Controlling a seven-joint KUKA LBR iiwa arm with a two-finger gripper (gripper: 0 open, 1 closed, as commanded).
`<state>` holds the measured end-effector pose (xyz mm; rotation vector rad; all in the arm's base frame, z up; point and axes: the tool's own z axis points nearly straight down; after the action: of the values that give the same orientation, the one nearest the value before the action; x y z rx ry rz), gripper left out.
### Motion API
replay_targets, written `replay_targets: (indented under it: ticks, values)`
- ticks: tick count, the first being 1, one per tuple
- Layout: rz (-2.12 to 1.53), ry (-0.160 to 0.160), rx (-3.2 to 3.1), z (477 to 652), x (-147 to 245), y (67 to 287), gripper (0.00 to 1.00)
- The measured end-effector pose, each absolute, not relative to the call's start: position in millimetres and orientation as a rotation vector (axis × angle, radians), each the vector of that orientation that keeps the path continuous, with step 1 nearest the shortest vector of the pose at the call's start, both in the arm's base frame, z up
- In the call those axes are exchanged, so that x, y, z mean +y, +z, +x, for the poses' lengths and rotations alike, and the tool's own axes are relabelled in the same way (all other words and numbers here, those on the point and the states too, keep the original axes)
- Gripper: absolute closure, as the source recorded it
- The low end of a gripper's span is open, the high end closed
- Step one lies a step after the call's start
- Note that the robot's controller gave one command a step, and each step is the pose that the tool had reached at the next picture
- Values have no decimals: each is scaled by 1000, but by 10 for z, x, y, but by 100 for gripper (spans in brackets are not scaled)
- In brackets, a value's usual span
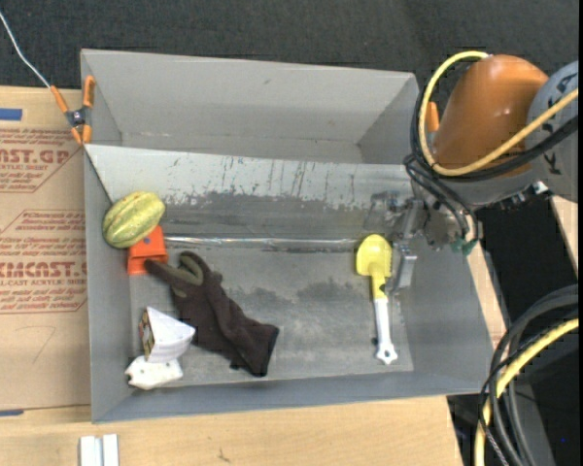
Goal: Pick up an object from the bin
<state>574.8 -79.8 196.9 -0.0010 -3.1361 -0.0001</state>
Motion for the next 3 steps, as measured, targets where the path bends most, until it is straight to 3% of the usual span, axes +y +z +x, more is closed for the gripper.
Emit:
replay_targets:
  ticks: [1,2,3]
  values:
    - [1,1,-3144,5763,-794,2020,0]
    - [50,2,-3142,5442,-1031,1261,0]
    - [12,-1,-3142,5438,-497,1012,0]
